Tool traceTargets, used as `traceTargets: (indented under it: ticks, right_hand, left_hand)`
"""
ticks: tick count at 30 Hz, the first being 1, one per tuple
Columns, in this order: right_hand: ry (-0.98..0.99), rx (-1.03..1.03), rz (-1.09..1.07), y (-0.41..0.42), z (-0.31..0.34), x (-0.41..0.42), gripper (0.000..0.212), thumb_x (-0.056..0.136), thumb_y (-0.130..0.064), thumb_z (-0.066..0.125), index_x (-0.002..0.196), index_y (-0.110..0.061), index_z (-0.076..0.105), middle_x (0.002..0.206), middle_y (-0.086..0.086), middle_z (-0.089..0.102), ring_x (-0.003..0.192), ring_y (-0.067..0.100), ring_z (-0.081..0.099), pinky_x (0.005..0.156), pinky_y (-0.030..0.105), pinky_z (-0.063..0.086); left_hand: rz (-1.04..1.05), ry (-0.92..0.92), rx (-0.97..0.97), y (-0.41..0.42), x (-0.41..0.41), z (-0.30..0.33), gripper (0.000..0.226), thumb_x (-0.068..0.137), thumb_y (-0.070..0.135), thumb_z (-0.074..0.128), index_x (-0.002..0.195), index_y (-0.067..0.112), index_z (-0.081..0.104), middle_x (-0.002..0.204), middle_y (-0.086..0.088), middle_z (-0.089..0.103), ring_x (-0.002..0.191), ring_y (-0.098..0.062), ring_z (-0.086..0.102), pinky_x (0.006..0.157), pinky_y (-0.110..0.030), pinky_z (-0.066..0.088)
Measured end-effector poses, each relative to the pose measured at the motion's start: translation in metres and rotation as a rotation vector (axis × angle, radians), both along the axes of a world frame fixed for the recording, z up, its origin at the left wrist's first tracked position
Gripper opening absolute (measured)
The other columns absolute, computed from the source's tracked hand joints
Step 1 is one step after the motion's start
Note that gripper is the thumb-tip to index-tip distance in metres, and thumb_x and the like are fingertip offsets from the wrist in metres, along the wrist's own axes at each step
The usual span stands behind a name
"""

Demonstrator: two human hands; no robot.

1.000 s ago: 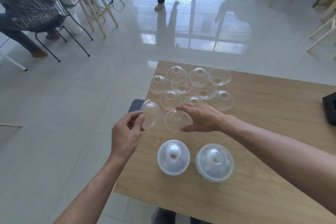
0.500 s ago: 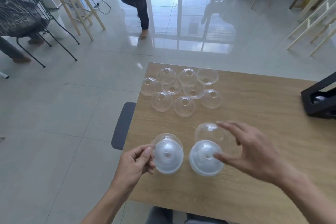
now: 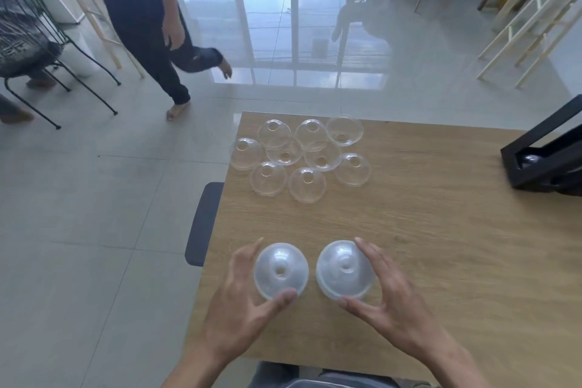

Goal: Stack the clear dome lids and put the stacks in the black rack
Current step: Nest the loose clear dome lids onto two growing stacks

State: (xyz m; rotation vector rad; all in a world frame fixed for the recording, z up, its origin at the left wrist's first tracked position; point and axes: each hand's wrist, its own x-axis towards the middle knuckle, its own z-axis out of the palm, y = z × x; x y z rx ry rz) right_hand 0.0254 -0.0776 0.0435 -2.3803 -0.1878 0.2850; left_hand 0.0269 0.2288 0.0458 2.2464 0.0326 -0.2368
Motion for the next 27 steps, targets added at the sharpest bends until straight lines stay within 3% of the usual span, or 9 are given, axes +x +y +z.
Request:
traceTargets:
  ticks: [2,4,8,12,16,19,22,27]
  right_hand:
    - [-0.002,0.05,-0.029,0.0,-0.004,-0.001,0.103,0.081,-0.08,0.071,0.165,-0.045,0.021,0.166,-0.034,0.023,0.154,-0.009,0.021,0.121,0.011,0.017]
    - [-0.01,0.096,-0.052,-0.001,-0.006,-0.002,0.104,0.081,-0.074,0.076,0.165,-0.042,0.025,0.166,-0.033,0.027,0.155,-0.007,0.023,0.12,0.006,0.016]
    - [-0.006,0.185,-0.091,-0.004,-0.013,-0.007,0.105,0.08,-0.06,0.087,0.164,-0.035,0.03,0.166,-0.027,0.033,0.155,-0.001,0.03,0.125,0.027,0.031]
    - [-0.003,0.166,-0.078,-0.009,-0.013,-0.005,0.108,0.077,-0.071,0.083,0.164,-0.042,0.027,0.165,-0.032,0.03,0.155,-0.003,0.027,0.122,0.017,0.027]
    - [0.0,0.204,-0.161,-0.024,-0.011,0.023,0.082,0.09,-0.076,0.063,0.16,-0.04,0.038,0.161,-0.024,0.041,0.15,0.005,0.039,0.118,0.045,0.043]
    - [-0.048,0.208,-0.234,-0.036,-0.011,0.071,0.067,0.098,-0.07,0.053,0.153,-0.032,0.049,0.152,-0.015,0.052,0.14,0.009,0.052,0.11,0.048,0.05]
    - [-0.067,0.141,-0.271,-0.038,-0.018,0.127,0.061,0.102,-0.058,0.058,0.15,-0.02,0.054,0.148,-0.003,0.058,0.134,0.015,0.056,0.111,0.048,0.048]
    - [-0.023,-0.125,-0.176,-0.03,-0.04,0.2,0.067,0.101,-0.043,0.066,0.156,-0.011,0.045,0.159,0.011,0.047,0.147,0.033,0.042,0.121,0.046,0.033]
  left_hand:
    - [-0.112,-0.014,0.053,-0.007,0.001,-0.004,0.103,0.074,0.082,0.075,0.157,0.051,0.023,0.159,0.027,0.029,0.141,-0.001,0.042,0.109,-0.035,0.048]
    - [-0.115,-0.037,0.022,-0.011,0.003,-0.006,0.101,0.076,0.077,0.077,0.157,0.051,0.023,0.16,0.024,0.029,0.144,-0.006,0.039,0.114,-0.04,0.047]
    - [-0.057,-0.037,-0.045,-0.013,0.009,-0.009,0.101,0.073,0.072,0.083,0.156,0.048,0.031,0.155,0.027,0.036,0.142,-0.001,0.042,0.115,-0.036,0.045]
    - [-0.061,-0.029,-0.024,-0.013,0.014,-0.011,0.098,0.074,0.084,0.073,0.155,0.052,0.029,0.155,0.031,0.035,0.141,0.003,0.04,0.111,-0.031,0.044]
    - [-0.014,-0.044,0.023,-0.006,0.045,-0.008,0.075,0.092,0.083,0.049,0.154,0.042,0.039,0.155,0.025,0.041,0.145,0.001,0.039,0.118,-0.037,0.04]
    - [-0.019,-0.079,0.084,-0.005,0.094,-0.007,0.067,0.096,0.079,0.046,0.142,0.031,0.058,0.147,0.016,0.053,0.133,-0.008,0.054,0.109,-0.044,0.049]
    - [-0.09,-0.053,0.203,-0.015,0.148,-0.008,0.063,0.094,0.073,0.057,0.135,0.026,0.064,0.14,0.013,0.057,0.115,-0.013,0.065,0.095,-0.046,0.056]
    - [-0.33,-0.127,0.505,-0.046,0.212,-0.024,0.068,0.093,0.062,0.067,0.143,0.018,0.058,0.144,0.0,0.058,0.132,-0.025,0.057,0.111,-0.05,0.045]
